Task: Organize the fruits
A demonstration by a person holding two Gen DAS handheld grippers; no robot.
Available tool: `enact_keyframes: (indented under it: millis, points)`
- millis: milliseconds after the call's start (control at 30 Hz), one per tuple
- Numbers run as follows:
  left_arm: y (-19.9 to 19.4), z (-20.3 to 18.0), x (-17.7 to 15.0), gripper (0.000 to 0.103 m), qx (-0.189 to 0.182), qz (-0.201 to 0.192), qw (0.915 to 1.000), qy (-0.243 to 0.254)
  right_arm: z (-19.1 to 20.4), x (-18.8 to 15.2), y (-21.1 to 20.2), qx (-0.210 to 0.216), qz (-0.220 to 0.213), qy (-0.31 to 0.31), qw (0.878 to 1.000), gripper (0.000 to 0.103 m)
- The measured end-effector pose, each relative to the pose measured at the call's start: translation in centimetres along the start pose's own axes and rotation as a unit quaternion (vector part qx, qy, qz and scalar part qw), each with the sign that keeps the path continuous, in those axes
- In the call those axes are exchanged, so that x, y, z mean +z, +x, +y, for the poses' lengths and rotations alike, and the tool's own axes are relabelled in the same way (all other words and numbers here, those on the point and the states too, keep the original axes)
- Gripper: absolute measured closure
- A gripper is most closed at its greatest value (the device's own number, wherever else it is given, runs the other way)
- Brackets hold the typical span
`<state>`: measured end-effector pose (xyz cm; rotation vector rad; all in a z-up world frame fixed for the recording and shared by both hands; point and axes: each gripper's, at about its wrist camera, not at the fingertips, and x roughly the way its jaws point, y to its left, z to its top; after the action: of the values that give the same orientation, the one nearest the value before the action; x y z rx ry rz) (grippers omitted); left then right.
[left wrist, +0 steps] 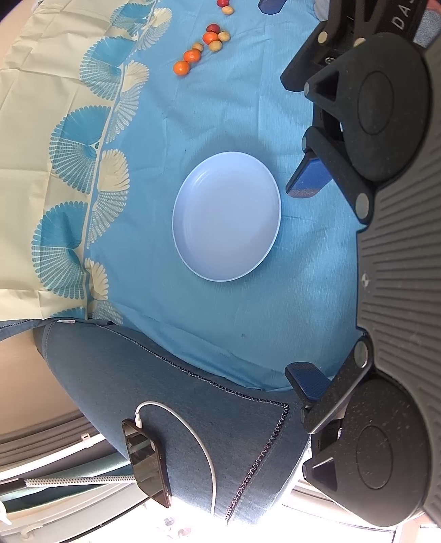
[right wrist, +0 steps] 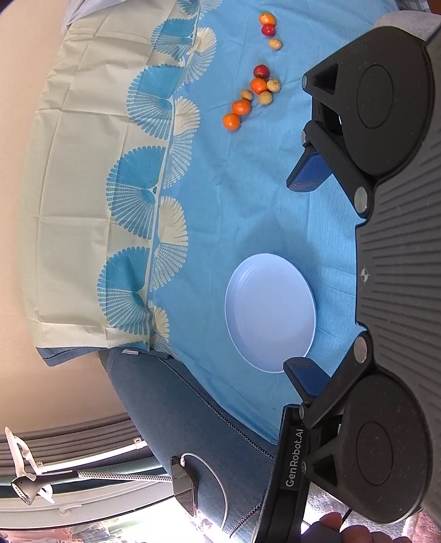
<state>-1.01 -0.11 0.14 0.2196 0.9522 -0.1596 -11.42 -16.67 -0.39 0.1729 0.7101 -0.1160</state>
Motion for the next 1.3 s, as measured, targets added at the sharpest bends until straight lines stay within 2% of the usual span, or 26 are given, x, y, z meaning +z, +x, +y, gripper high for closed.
enact_keyframes:
  millis: [933,1167,1300]
  points:
    - [0.2,-1.2,0.3,0.000,0.023,0.016,0.9995,0.015,-1.8,0.0,1.3,0.036,0.041,0.056,0.997,0.000]
    - [0.7,-2.4,0.5,0.000,0.027,0.024,0.9989,0.030,-3.7,-0.2,1.5,0.041,0.047,0.091,0.994,0.000]
    - [1.0,-3.8,0.7,0.000,0.022,0.033,0.9983,0.041,-5.8,-0.3,1.6,0.028,0.046,0.122,0.991,0.000]
